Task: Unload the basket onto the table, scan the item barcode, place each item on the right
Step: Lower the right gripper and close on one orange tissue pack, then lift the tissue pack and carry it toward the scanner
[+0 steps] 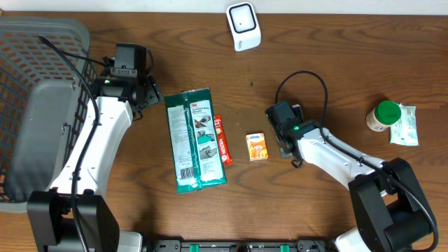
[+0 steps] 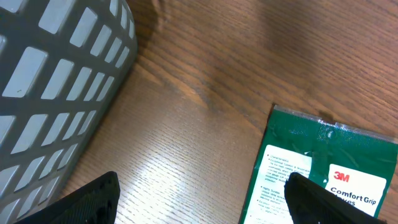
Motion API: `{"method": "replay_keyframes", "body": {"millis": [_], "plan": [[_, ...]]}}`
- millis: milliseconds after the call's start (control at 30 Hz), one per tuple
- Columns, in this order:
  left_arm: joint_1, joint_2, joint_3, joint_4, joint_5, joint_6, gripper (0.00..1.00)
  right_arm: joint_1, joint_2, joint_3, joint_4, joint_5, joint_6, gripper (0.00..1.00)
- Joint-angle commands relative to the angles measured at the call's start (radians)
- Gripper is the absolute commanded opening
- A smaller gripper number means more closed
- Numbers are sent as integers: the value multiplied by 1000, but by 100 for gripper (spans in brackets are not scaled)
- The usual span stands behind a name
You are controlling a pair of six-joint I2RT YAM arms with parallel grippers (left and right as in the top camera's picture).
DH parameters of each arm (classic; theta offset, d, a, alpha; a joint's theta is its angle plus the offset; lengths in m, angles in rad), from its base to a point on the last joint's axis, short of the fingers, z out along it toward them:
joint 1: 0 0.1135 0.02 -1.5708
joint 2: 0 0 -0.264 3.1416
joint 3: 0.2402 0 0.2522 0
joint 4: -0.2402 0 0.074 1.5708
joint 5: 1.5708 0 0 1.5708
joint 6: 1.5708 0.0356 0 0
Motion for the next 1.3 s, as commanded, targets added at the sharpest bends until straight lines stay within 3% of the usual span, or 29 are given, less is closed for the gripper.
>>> {"method": "replay_keyframes", "body": {"millis": [0, 367, 433, 467, 500, 867, 1267], "plan": [[0, 0, 5, -3, -17, 10, 85, 8, 7, -29, 12, -1, 31, 26], [0, 0, 5, -3, -17, 10, 85, 8, 6, -45, 35, -9, 94, 23], [0, 0, 5, -3, -17, 10, 85, 8, 6, -45, 35, -13, 94, 16], [0, 0, 5, -3, -17, 10, 85, 8, 6, -45, 35, -12, 92, 4], [0, 0, 5, -3, -17, 10, 85, 8, 6, -43, 34, -13, 86, 1], [0, 0, 5, -3, -17, 10, 85, 10, -45, 62, -97, -24, 34, 1], [0, 0, 5, -3, -17, 10, 85, -35, -204, 446, -407, -521, 26, 1]]}}
